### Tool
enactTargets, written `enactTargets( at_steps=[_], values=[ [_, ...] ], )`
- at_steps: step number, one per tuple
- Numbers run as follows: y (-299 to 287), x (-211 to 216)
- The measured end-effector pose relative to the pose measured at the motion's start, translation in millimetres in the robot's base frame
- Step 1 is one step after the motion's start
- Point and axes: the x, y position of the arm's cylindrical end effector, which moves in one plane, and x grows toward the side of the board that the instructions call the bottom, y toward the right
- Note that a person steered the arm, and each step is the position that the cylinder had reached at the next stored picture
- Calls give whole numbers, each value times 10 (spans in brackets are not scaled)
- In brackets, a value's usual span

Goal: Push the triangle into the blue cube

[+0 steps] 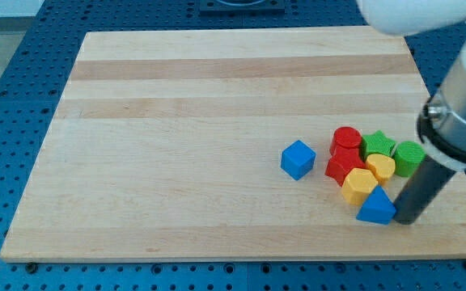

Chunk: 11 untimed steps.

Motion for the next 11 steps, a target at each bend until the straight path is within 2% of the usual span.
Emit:
enactTargets(
  at_steps=[2,3,4,7,9,10,11],
  values=[
    [-527,0],
    [-634,0],
    [-559,409],
    [-826,397],
    [-1082,-573],
    [-1148,-821],
    [-1319,-1293]
  ],
)
